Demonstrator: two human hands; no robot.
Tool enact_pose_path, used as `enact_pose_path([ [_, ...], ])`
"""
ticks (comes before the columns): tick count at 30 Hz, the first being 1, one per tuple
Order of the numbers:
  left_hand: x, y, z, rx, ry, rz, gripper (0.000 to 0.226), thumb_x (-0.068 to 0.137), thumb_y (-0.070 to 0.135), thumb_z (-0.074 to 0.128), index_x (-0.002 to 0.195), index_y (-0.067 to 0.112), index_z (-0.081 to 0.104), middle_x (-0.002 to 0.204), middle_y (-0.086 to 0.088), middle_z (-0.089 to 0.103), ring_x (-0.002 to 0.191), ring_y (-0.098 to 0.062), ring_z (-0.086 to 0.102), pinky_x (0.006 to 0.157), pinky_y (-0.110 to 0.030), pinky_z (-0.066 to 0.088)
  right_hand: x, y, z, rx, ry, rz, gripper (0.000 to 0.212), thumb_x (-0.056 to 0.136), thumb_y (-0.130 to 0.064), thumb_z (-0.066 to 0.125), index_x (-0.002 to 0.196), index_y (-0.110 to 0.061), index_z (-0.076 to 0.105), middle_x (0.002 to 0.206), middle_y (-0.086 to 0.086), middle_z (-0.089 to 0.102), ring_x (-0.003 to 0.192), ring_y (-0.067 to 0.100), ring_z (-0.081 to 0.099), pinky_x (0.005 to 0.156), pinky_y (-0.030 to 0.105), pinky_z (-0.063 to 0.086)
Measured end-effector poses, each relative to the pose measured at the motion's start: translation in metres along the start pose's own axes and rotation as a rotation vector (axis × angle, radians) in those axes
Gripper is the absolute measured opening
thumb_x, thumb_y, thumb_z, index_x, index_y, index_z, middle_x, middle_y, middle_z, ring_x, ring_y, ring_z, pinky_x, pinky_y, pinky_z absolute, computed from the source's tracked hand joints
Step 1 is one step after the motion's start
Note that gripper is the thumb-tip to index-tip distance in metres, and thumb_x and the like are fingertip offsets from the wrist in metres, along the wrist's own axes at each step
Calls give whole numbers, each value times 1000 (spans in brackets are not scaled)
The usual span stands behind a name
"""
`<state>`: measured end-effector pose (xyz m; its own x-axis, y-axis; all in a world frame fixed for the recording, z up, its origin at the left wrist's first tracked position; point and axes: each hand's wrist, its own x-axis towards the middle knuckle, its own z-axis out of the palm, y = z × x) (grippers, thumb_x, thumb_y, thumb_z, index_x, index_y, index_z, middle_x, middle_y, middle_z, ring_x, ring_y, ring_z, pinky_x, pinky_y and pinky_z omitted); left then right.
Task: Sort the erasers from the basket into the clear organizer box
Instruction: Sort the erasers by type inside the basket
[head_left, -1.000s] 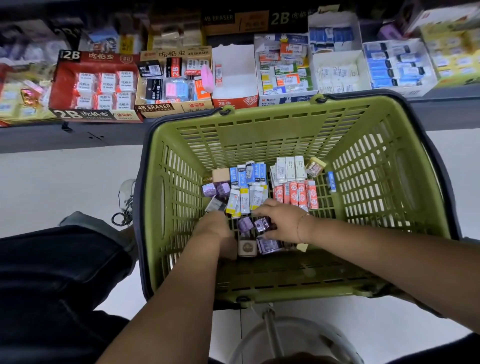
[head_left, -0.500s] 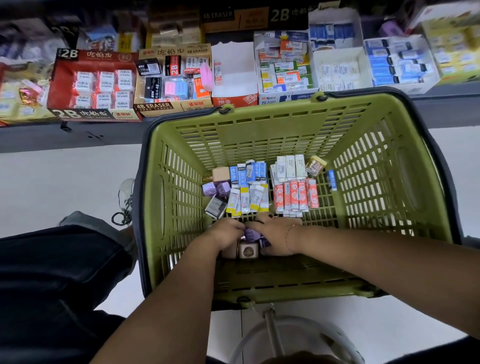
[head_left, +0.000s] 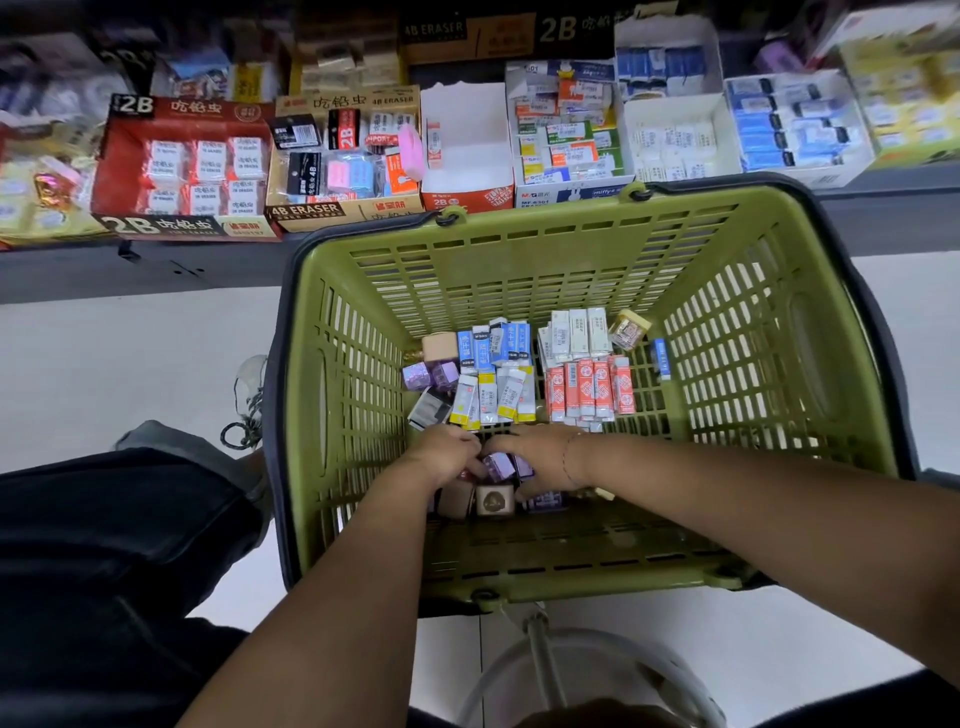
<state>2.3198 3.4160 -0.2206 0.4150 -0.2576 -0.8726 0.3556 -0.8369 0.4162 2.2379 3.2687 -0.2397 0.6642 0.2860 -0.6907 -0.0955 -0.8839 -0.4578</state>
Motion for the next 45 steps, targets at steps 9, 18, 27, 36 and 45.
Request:
enact_pose_path([
  [9, -6, 1, 0, 111, 67, -9, 38, 102, 37, 41, 114, 8, 62, 100, -11, 73, 81, -12, 57, 58, -19, 35, -7, 2, -8, 64, 3, 15, 53, 88, -41, 61, 135, -28, 38, 127, 3, 53, 95, 22, 53, 65, 28, 38],
  [18, 3, 0, -4, 232, 117, -10, 47, 103, 39, 36, 113, 1, 63, 93, -10, 73, 91, -21, 61, 79, -27, 41, -80, 37, -71, 268, -182, 120, 57, 87, -29, 67, 139, -24, 43, 144, 5, 41, 115, 25, 54, 94, 34, 48],
  [27, 9, -1, -8, 212, 251, 37, 53, 101, 46, 37, 107, 0, 65, 106, -20, 69, 102, -35, 62, 94, -42, 47, -106, 89, -55, -93, -231, 349, 45, 90, -21, 61, 132, -21, 45, 132, 7, 49, 114, 24, 51, 95, 35, 46],
  [36, 7, 6, -13, 233, 457, 64, 51, 102, 37, 36, 90, -4, 63, 106, -26, 64, 89, -33, 57, 76, -32, 41, -111, 89, -32, -330, -279, 400, 53, 92, -17, 50, 143, -20, 37, 154, 7, 17, 141, 30, 23, 113, 40, 24],
  [45, 7, 11, -12, 188, 503, 184, 50, 99, 36, 45, 140, 7, 42, 141, -16, 42, 125, -35, 45, 102, -38, 39, -110, 68, -43, -124, -402, 403, 34, 92, -24, 56, 125, -14, 56, 126, 5, 55, 102, 18, 51, 84, 29, 43],
])
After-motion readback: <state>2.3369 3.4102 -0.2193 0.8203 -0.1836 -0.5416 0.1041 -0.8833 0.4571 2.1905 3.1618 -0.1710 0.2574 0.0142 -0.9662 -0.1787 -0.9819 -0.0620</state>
